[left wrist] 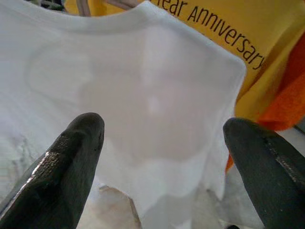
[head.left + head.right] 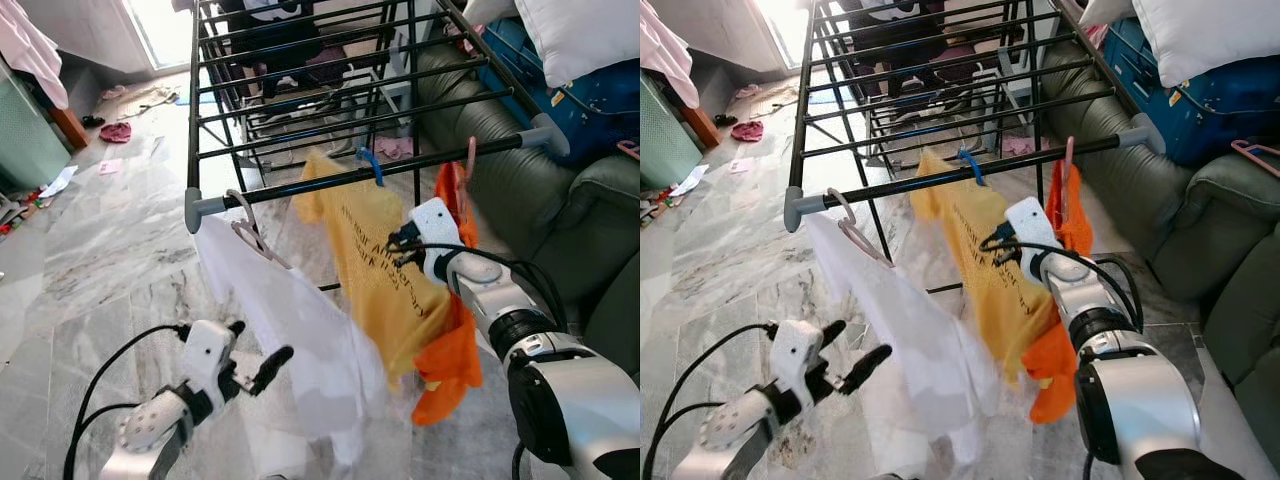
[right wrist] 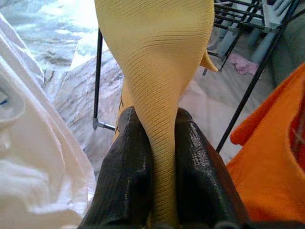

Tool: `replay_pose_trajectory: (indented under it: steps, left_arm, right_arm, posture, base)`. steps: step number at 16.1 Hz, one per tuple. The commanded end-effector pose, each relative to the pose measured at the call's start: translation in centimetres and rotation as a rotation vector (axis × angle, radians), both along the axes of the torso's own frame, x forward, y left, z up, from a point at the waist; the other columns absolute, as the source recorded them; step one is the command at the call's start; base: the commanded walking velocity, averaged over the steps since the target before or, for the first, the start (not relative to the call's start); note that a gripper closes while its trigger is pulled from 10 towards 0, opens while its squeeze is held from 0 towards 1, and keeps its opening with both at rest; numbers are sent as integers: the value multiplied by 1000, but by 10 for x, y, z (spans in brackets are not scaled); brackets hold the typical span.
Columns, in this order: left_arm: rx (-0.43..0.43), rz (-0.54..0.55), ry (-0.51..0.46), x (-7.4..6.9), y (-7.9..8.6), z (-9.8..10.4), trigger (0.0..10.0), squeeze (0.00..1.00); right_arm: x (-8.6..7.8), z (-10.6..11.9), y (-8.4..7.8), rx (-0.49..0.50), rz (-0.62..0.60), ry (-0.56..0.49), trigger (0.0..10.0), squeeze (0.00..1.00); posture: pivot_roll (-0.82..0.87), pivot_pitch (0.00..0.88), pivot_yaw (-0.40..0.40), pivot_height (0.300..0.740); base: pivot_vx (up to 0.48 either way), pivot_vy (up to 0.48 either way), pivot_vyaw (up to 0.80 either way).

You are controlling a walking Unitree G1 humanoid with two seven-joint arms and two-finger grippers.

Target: Hang hanger

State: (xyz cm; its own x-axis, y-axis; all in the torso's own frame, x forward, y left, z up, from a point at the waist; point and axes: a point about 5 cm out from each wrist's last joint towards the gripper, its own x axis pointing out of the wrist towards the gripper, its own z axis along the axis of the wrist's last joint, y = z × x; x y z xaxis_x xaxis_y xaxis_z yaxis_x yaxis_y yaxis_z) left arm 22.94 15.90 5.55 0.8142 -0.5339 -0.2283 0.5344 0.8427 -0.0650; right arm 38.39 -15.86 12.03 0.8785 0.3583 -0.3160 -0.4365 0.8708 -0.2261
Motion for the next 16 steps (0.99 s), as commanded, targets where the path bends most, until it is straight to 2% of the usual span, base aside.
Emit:
replay_pose_trajectory:
  steps: [1,2,4,7,8,10,11,12,13,14,16]
  left_arm:
    - [22,26,-1,2,4,-3,10000,0]
    - [29,65,-32,12,2,-3,10000,0]
    - [40,110,-61,24,-2,-3,10000,0]
    - [60,156,-91,36,-6,-3,10000,0]
    - [60,156,-91,36,-6,-3,10000,0]
    - [53,175,-107,45,-10,-3,10000,0]
    - [52,177,-118,49,-14,-2,10000,0]
    - [53,178,-122,50,-15,-2,10000,0]
    - [35,186,-130,52,-14,-1,10000,0]
    - [24,182,-133,51,-14,-1,10000,0]
    - [3,159,-137,49,-16,-3,10000,0]
  right_arm:
    - [13,34,13,62,14,-131,0,0]
    - [13,39,17,93,21,-189,0,0]
    - [8,40,22,138,21,-252,0,0]
    - [-5,29,26,165,10,-293,0,0]
    - [-5,29,26,165,10,-293,0,0]
    - [-23,6,29,203,-26,-269,0,0]
    - [-38,-11,32,201,-52,-242,0,0]
    - [-43,-16,34,172,-39,-241,0,0]
    - [-49,-28,38,188,-70,-179,0,0]
    - [-52,-35,44,145,-65,-168,0,0]
    - [-56,-42,51,138,-88,-151,0,0]
  posture:
    - [-55,10,112,740]
    - [-88,0,111,740]
    - [-128,0,117,740]
    - [-172,0,122,740]
    - [-172,0,122,740]
    - [-200,0,128,740]
    - [-208,0,132,740]
    - [-210,0,132,740]
    - [-216,0,133,740]
    - [-216,0,133,740]
    - [-213,0,123,740]
  base:
    - [0,0,0]
    - [0,0,0]
    - [0,0,0]
    - [0,0,0]
    - [0,0,0]
    - [0,0,0]
    - [0,0,0]
    - [0,0,0]
    - [0,0,0]
    - [0,0,0]
    - [0,0,0]
